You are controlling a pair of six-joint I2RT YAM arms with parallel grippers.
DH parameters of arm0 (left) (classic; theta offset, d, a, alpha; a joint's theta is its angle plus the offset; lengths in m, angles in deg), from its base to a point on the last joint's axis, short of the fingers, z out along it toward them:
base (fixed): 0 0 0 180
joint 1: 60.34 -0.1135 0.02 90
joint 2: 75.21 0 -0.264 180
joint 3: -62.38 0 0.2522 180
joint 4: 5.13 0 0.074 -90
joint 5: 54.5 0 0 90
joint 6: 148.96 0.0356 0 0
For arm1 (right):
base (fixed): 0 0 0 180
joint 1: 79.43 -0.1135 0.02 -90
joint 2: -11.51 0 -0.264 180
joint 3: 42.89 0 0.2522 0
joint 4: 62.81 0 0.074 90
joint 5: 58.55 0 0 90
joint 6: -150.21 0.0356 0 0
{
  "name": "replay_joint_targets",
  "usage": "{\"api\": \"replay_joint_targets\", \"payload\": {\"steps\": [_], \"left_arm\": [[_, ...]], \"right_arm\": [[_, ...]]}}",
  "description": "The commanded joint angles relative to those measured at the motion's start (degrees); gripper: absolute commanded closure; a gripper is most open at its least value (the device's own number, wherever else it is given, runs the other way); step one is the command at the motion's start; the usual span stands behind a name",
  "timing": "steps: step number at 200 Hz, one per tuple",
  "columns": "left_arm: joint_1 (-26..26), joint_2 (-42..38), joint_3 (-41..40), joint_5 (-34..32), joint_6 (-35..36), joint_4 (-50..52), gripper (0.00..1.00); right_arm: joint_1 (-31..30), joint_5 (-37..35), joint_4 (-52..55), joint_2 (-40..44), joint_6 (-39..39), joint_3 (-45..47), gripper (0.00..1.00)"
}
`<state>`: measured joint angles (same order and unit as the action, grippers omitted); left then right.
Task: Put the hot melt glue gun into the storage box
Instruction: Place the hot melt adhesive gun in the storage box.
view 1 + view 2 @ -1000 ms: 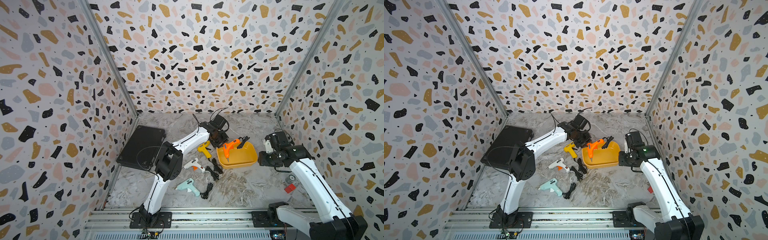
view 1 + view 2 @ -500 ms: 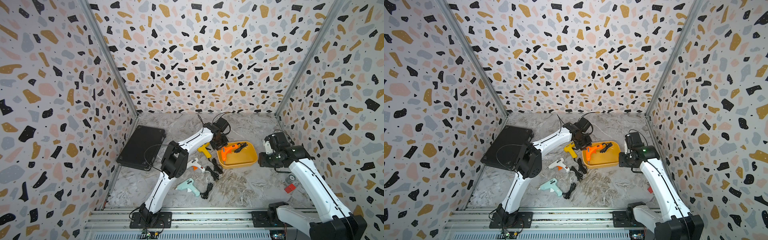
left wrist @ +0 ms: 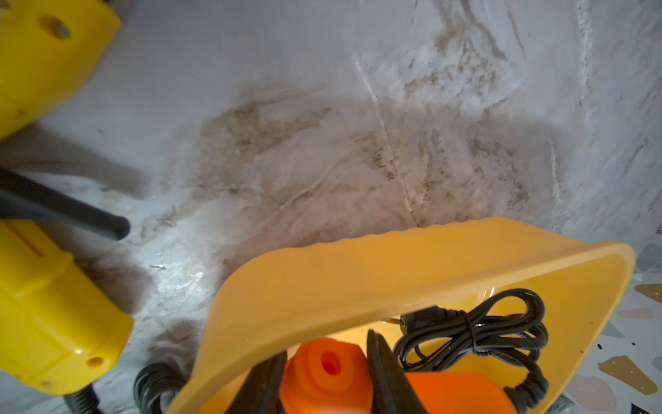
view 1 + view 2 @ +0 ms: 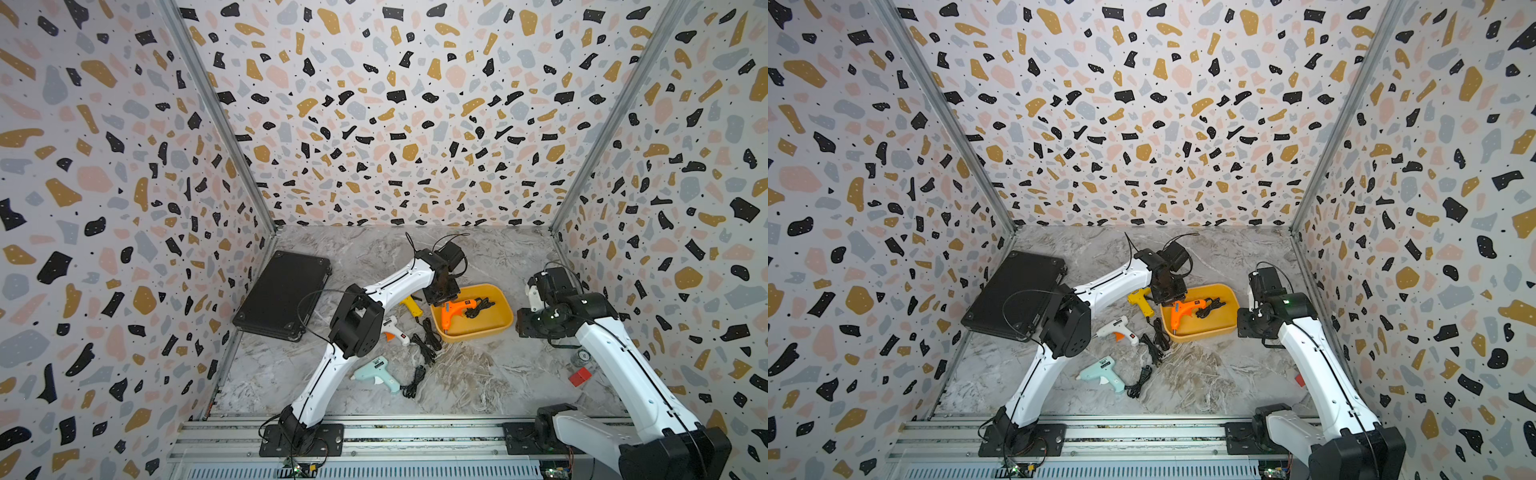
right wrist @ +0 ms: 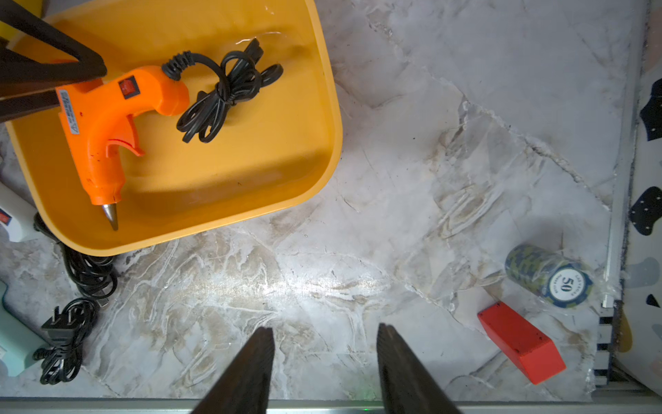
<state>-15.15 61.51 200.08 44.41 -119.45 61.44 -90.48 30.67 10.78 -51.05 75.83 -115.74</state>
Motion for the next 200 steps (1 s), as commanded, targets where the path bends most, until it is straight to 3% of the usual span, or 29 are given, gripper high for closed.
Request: {"api": "replay_joint_targets", "payload": {"steps": [1, 46, 118, 163, 200], "left_arm": [[0.4, 1.7, 2.6, -1.2, 1.9, 3.2, 0.91], [0.3, 3.0, 4.4, -2.3, 2.5, 5.0, 0.69], [0.4, 4.1, 12.8, -4.5, 6.4, 8.5, 0.52], [0.3, 2.9, 20.5, -3.1, 9.5, 11.3, 0.47], [0.3, -4.0, 24.1, -9.8, 17.4, 13.7, 0.46]], "right_arm": [[0.2, 0.2, 1.1, 0.6, 0.6, 0.7, 0.48], [0.2, 0.4, 1.0, 0.3, 0.8, 1.5, 0.47], [0.3, 0.3, 1.1, 0.6, 0.8, 1.1, 0.44], [0.3, -0.6, 1.5, 1.0, -0.1, -1.0, 0.44], [0.3, -1.7, 2.0, 1.3, -1.2, -2.8, 0.44]]}}
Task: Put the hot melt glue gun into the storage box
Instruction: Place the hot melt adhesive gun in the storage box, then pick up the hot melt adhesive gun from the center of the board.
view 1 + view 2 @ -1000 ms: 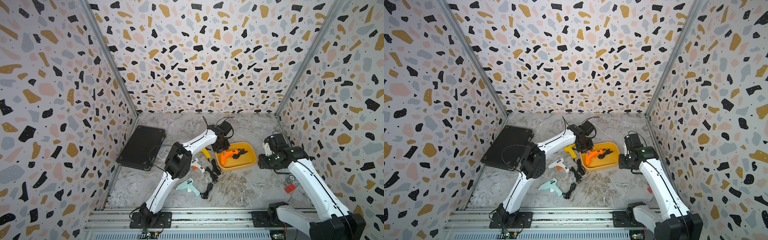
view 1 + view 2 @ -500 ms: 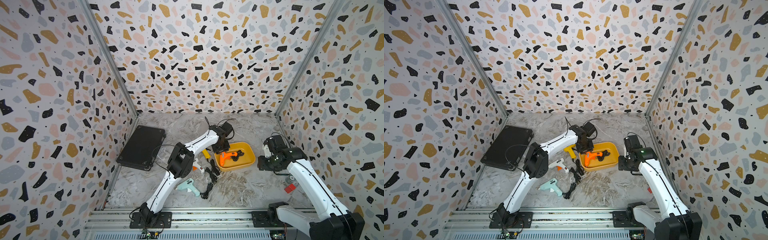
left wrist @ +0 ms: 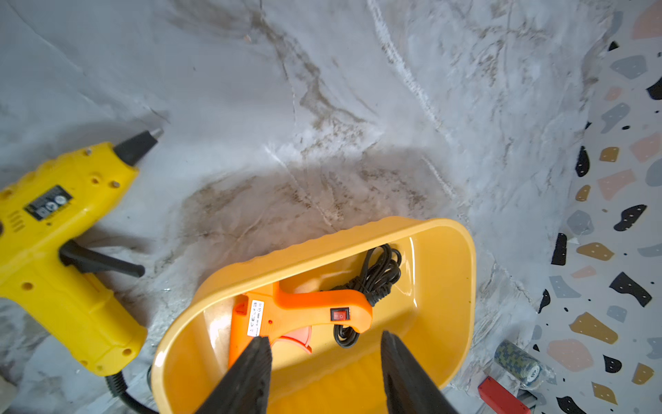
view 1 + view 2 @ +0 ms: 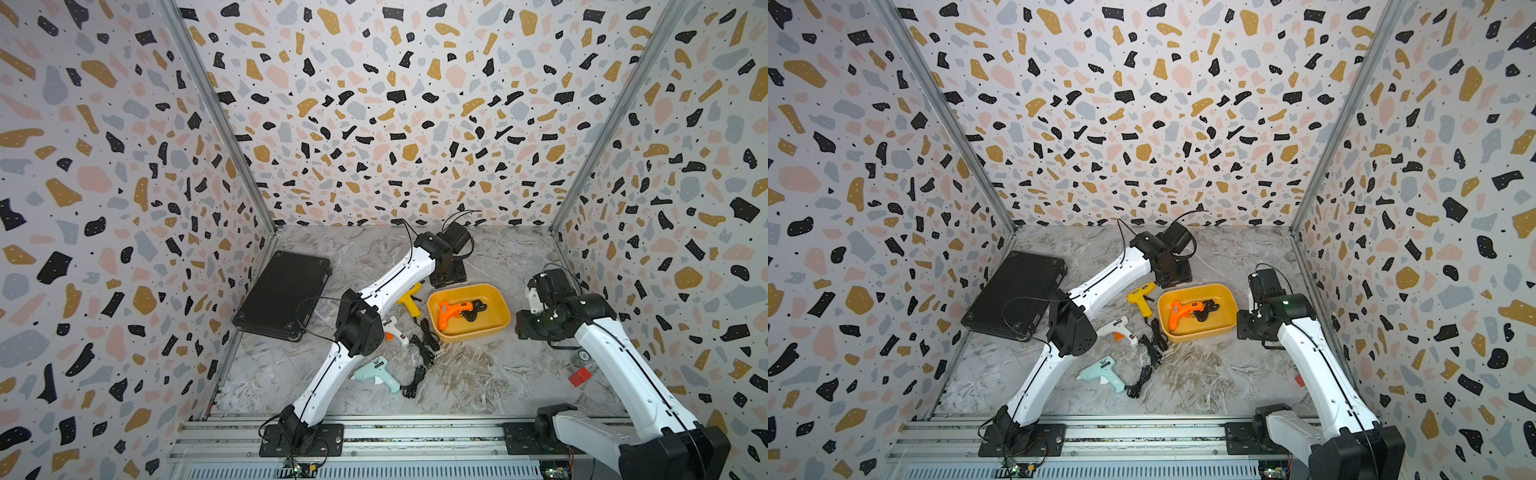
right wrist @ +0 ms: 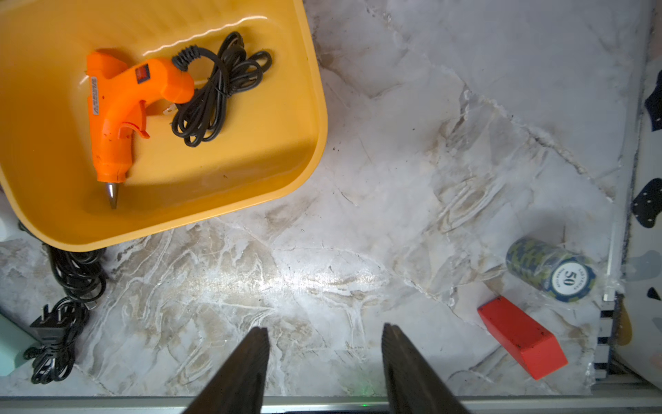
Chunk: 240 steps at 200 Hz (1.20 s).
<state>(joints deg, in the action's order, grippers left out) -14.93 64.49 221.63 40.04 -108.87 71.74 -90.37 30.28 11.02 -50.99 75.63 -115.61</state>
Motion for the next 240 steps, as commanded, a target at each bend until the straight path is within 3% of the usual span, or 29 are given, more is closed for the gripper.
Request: {"api": "replay_joint_targets", "payload": {"steps": [1, 33, 73, 92, 116, 154, 196, 240], "left_arm": [[0.1, -7.3, 2.5, -5.7, 7.1, 3.4, 0.46], [0.0, -19.0, -6.6, -15.4, 14.7, 2.8, 0.45], [0.0, -37.1, -32.7, -24.9, 22.8, -3.3, 0.43], [-0.1, -44.0, -44.1, -26.7, 24.4, -4.9, 0.42], [-0.4, -50.9, -56.0, -25.9, 25.1, -5.4, 0.41], [-0.4, -55.8, -70.0, -18.8, 27.3, -7.2, 0.40], [-0.5, -56.6, -79.1, -14.1, 27.0, -9.4, 0.40], [-0.4, -54.4, -83.8, -10.2, 31.4, -9.1, 0.40]], "right_arm": [[0.2, -1.2, 1.8, 1.3, -0.9, -3.0, 0.44], [0.2, -0.1, 2.8, 1.0, 0.9, -4.2, 0.43], [0.2, 11.5, 3.2, -2.2, 5.2, -3.7, 0.44], [0.2, 12.4, 1.1, -0.8, 6.0, -1.2, 0.44], [0.2, 12.0, 1.8, 0.3, 5.9, -0.8, 0.43], [0.2, 12.7, 1.6, 1.0, 6.3, 0.4, 0.43], [0.2, 13.9, 2.0, 1.9, 6.5, 2.8, 0.43], [0.2, 14.4, 4.3, 3.2, 5.4, 3.7, 0.43]]}}
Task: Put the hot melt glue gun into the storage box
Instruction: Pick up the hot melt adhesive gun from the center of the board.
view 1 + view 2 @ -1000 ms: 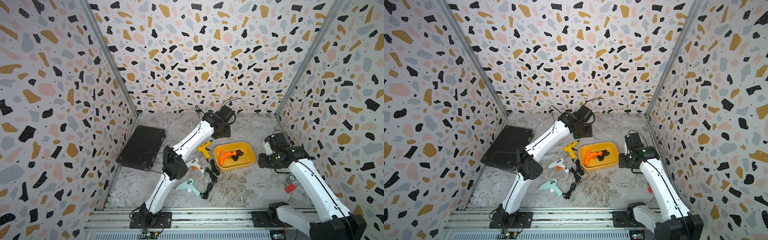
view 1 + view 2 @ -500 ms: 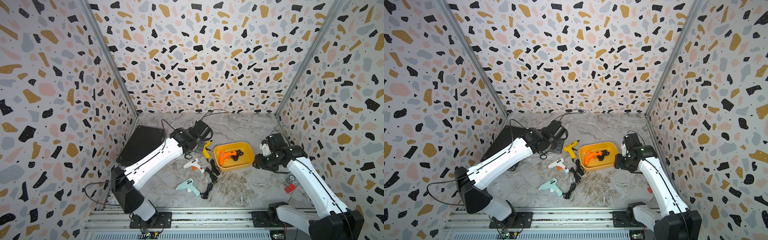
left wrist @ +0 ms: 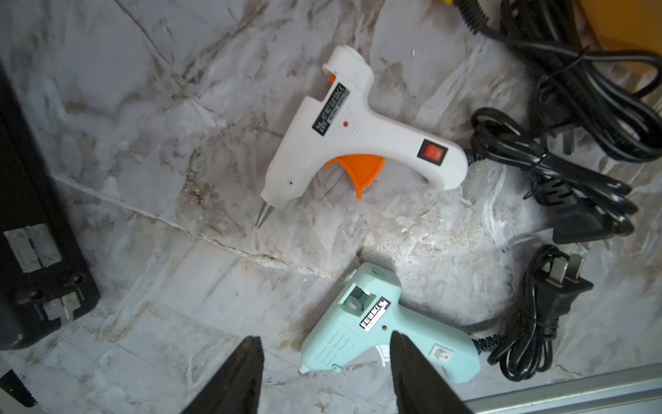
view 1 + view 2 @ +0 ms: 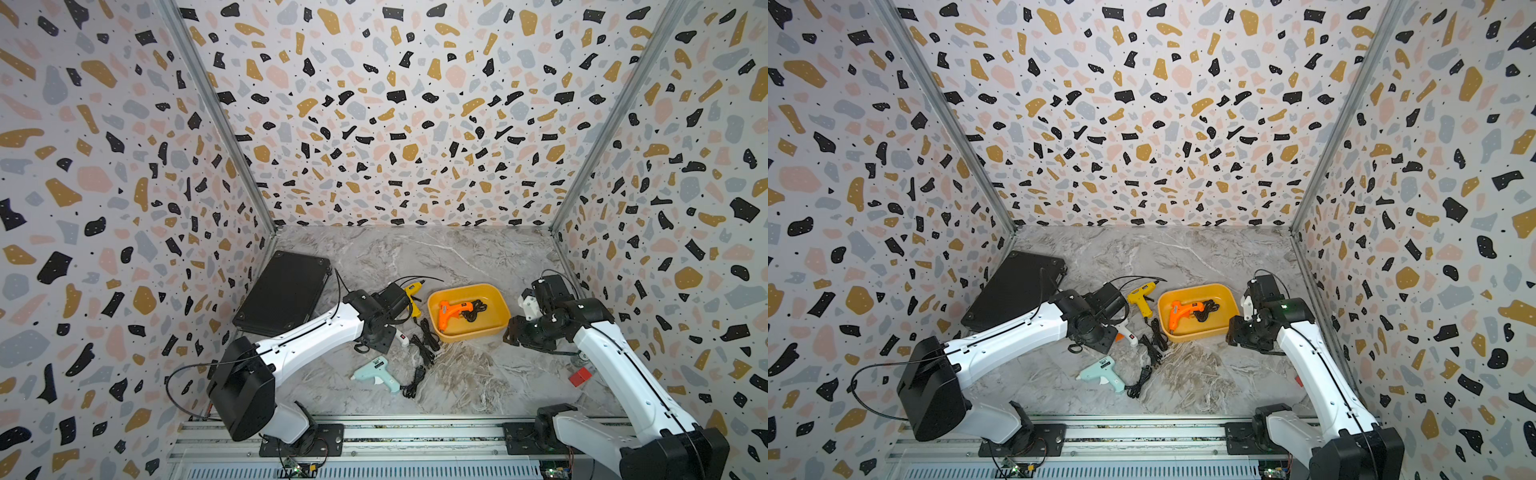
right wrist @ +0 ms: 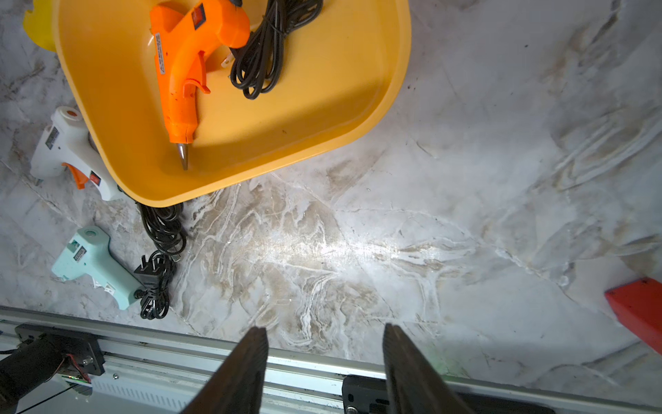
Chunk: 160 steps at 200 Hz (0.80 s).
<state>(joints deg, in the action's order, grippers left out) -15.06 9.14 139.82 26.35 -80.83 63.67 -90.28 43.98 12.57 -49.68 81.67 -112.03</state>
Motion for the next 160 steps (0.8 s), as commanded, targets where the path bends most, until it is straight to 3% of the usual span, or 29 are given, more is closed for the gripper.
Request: {"api": "replay_joint_targets", "payload": {"steps": [1, 55, 160], "left_arm": [[-0.3, 0.9, -2.1, 3.6, 3.4, -1.1, 0.40], [-0.2, 5.2, -4.4, 10.2, 5.9, -4.2, 0.37], [0.1, 12.5, -2.2, 7.5, 7.9, -5.6, 0.39]], "right_arm": [[0.1, 0.7, 2.8, 1.9, -0.7, 0.1, 0.43], [0.1, 1.3, 3.7, 2.2, -1.8, 1.1, 0.43], [0.1, 0.7, 4.3, 2.6, -2.5, 1.2, 0.42]]}}
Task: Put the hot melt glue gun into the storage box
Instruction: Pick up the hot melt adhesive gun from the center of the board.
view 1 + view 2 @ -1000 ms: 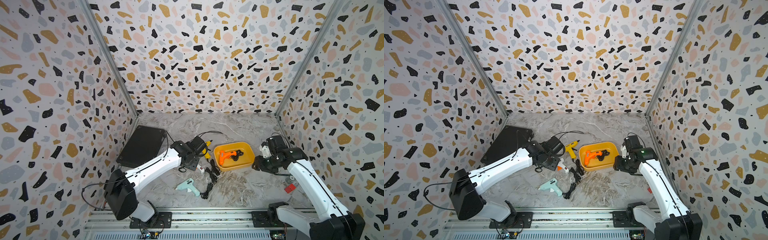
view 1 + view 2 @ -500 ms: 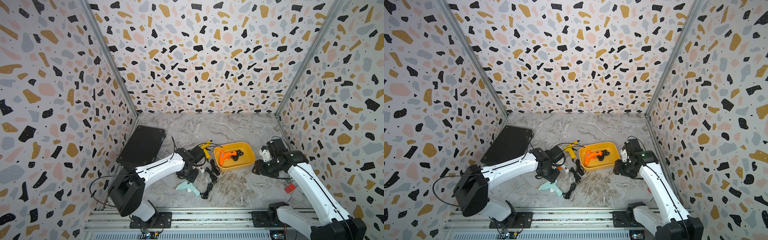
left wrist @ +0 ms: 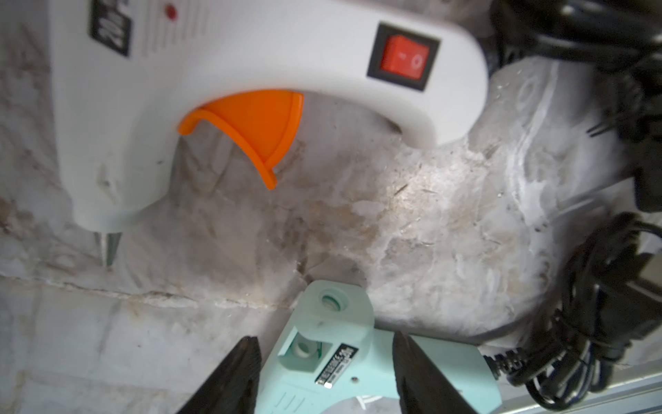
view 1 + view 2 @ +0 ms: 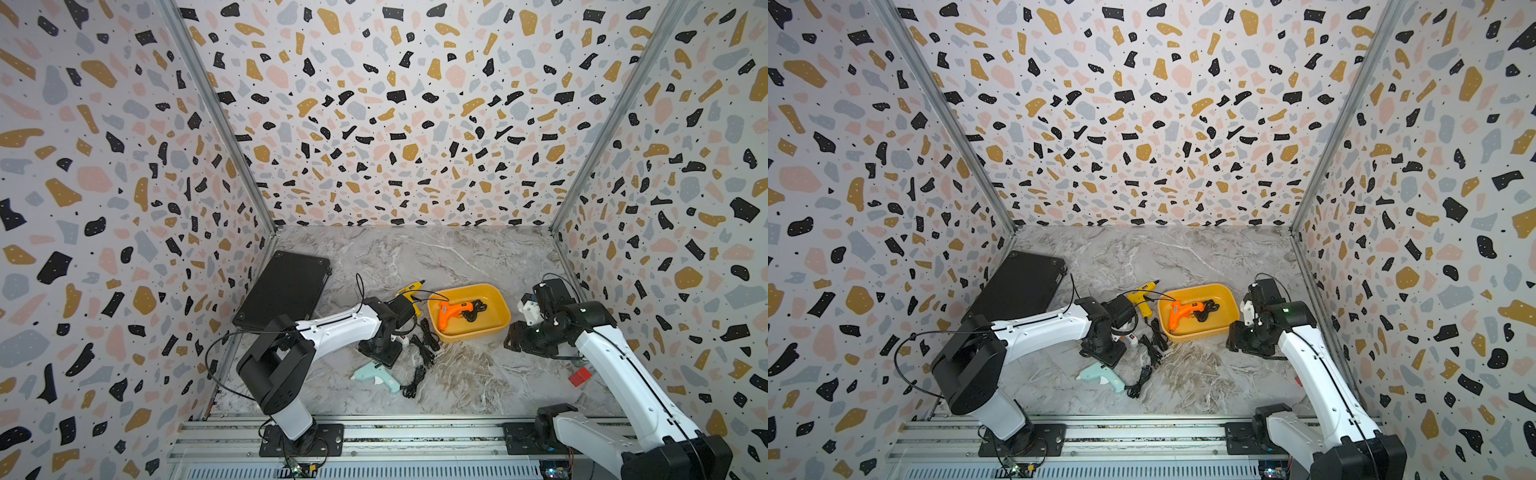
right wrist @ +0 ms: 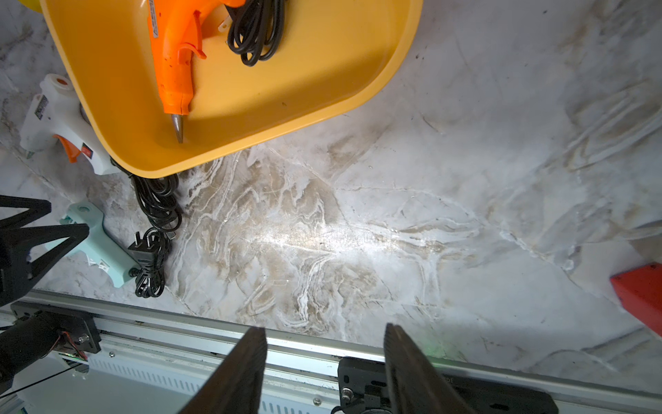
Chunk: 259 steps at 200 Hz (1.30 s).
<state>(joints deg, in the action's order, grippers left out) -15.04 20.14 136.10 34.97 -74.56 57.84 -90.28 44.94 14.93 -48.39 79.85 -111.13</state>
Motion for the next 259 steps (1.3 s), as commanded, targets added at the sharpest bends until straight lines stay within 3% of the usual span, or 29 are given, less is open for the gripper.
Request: {"api": "replay_joint_targets", "payload": {"steps": [1, 64, 105, 134, 204, 231, 259], "left_arm": [[0.1, 1.6, 1.5, -1.1, 1.7, 0.2, 0.39], [0.1, 5.0, -0.2, 0.5, 3.4, -1.4, 0.48], [0.1, 5.0, -0.2, 1.8, 5.0, -0.8, 0.68], [0.1, 2.4, 0.8, 2.1, 4.8, 1.7, 0.80], [0.1, -7.7, 2.4, 4.9, 2.6, 8.3, 0.90], [0.1, -8.4, 3.8, 7.1, 1.8, 9.2, 0.92], [0.1, -7.1, 5.6, 10.8, 0.5, 10.0, 0.93]], "right_arm": [[0.1, -0.3, 1.9, 1.3, -0.7, 0.4, 0.42], [0.1, -1.3, 2.0, 2.8, -0.2, 1.3, 0.42], [0.1, -1.7, 2.2, 3.7, 0.4, 1.3, 0.42], [0.1, -1.8, 2.5, 4.3, 0.7, 1.4, 0.42], [0.1, -1.5, 0.6, 3.8, 1.4, 2.0, 0.42], [0.1, 2.6, -1.4, 4.8, 2.3, 1.4, 0.42], [0.1, 13.8, -8.1, 6.7, 2.4, 1.7, 0.42]]}}
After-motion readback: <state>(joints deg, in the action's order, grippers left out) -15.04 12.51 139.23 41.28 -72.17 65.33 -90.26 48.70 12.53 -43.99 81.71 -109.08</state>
